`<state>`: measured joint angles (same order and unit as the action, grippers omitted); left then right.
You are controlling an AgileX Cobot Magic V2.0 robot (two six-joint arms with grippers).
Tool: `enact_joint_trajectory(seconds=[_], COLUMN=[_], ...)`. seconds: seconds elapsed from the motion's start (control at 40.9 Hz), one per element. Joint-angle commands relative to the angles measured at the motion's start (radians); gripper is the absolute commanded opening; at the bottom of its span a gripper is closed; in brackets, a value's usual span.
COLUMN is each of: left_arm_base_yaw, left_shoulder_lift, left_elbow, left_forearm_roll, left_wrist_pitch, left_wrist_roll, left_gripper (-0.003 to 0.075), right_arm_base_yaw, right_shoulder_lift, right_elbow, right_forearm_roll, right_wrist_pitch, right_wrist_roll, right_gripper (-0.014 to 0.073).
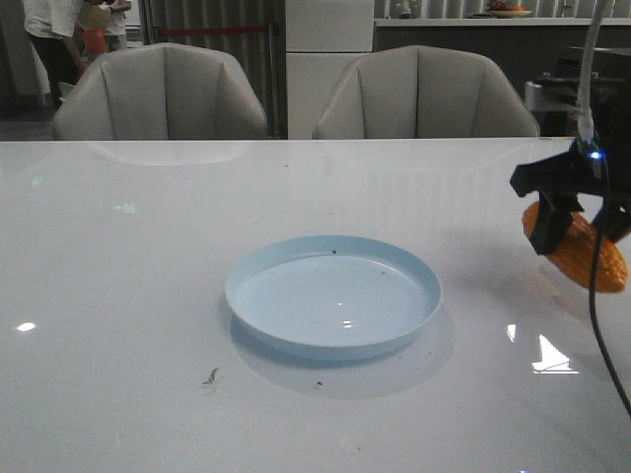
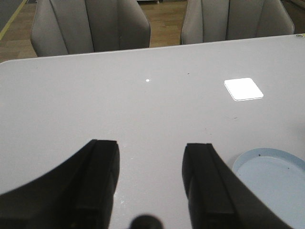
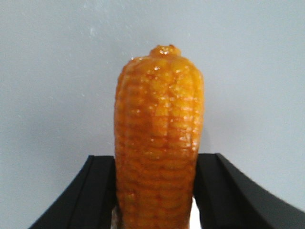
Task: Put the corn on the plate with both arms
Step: 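Carry the corn with the right gripper over the plate and lower it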
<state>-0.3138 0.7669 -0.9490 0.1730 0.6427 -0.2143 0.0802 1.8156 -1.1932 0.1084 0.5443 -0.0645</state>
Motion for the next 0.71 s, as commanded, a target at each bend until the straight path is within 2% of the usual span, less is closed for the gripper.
enact_joint_trajectory(seconds=[0.0, 0.171, 0.464, 0.684], left_arm_base_yaw=[-0.001, -0.001, -0.001, -0.001], left_shoulder_lift=[-0.005, -0.005, -0.005, -0.005], left_elbow=[-0.027, -0.027, -0.027, -0.027], left_forearm_roll=[-0.004, -0.004, -0.004, -0.004], left_wrist_pitch=[-0.081, -0.081, -0.081, -0.081], left_wrist_roll=[-0.010, -0.010, -0.010, -0.010], left_gripper=[0.0381, 0.0381, 0.0381, 0.0381], right_arm_base_yaw=[0.036, 0.150, 0.354, 0.431], right_shoulder_lift=[-0.047, -0.047, 0.008, 0.105], right_elbow=[-0.128, -0.248, -0.253, -0.253], right_forearm_roll=[0.004, 0.004, 0.004, 0.004], right_wrist_pitch=[0.044, 0.104, 0.079, 0.067], right_wrist_roll=[-0.006, -0.007, -0.007, -0.007], right_gripper=[0.0276, 0.0276, 0.0276, 0.0294])
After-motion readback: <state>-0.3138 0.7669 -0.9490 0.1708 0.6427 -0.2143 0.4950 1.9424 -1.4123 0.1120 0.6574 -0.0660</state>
